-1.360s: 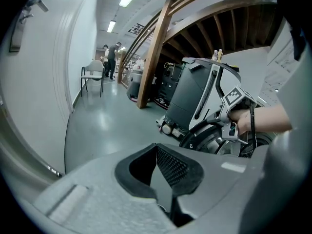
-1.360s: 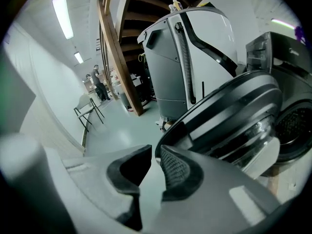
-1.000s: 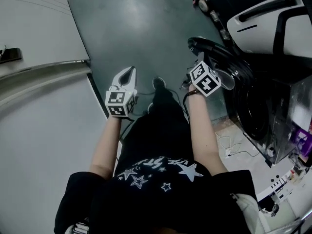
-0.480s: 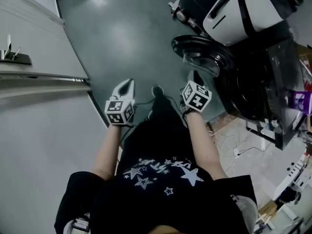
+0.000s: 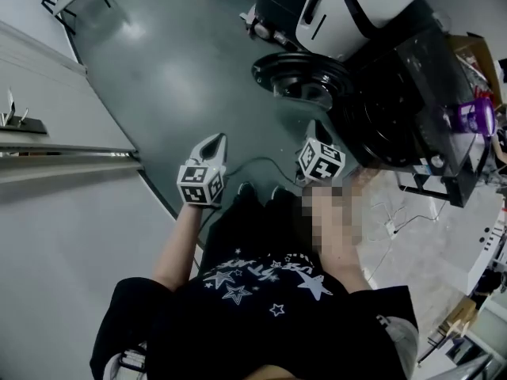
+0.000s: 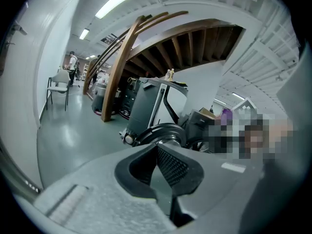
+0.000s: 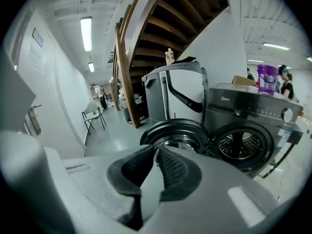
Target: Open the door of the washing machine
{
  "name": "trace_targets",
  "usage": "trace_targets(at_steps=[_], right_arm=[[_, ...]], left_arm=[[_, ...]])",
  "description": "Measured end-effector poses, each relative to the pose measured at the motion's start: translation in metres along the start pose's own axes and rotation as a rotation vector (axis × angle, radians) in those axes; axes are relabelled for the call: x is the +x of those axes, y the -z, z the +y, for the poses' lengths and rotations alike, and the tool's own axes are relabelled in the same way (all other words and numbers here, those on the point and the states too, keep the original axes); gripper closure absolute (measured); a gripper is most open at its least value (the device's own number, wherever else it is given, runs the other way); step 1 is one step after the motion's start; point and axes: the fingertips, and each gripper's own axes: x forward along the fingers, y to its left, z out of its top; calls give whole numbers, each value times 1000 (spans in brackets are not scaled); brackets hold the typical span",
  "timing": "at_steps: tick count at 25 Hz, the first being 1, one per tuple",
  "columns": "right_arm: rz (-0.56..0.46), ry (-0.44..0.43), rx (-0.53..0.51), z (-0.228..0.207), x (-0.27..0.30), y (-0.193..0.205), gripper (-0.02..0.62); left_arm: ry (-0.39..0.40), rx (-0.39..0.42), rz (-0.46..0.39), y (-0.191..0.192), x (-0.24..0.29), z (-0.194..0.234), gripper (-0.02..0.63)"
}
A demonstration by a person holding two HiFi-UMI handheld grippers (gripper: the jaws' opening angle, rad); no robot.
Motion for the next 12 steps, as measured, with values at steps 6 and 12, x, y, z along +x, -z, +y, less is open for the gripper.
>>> trace_targets(at_steps=[6,12], right_arm=[[12,21,22,-32,-22,11,581],[-4,54,40,-68,-43,21,591]], left_arm=[[53,44,20,0,8,-32,594],[106,86,46,8,19,-64,594]])
